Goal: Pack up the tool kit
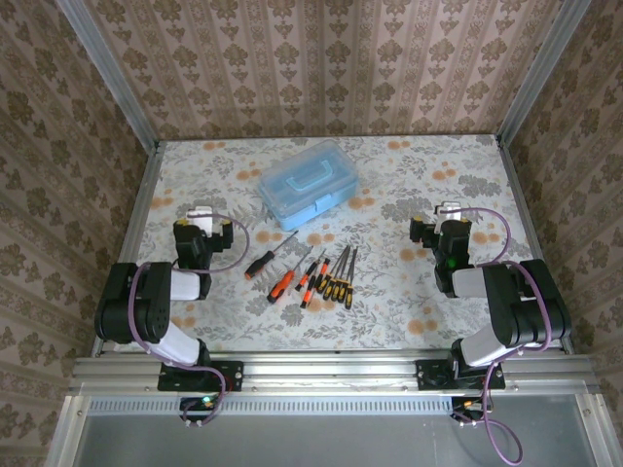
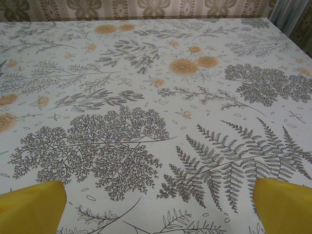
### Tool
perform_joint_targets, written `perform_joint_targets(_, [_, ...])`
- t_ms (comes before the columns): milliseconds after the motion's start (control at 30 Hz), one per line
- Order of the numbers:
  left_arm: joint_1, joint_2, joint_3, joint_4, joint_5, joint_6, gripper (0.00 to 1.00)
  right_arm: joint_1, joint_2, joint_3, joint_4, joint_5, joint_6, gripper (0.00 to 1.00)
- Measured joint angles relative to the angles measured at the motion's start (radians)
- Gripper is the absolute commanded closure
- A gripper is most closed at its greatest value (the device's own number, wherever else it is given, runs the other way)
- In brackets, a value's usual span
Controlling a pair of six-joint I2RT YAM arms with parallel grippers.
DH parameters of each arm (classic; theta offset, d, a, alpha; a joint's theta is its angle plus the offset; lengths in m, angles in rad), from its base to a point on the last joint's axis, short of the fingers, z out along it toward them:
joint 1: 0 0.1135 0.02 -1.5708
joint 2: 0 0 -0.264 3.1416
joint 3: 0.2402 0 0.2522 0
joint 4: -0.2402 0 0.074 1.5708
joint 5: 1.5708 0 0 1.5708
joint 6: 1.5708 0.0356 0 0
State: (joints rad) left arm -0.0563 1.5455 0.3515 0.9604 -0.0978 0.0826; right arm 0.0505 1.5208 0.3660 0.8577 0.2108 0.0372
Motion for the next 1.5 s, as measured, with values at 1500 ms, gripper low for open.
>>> perform_joint_targets(1500, [-0.059, 0.291, 1.35, -1.621, 0.418, -0.475, 0.0, -0.084, -0.367, 0.31, -0.914, -0.411, 0.569, 0.0])
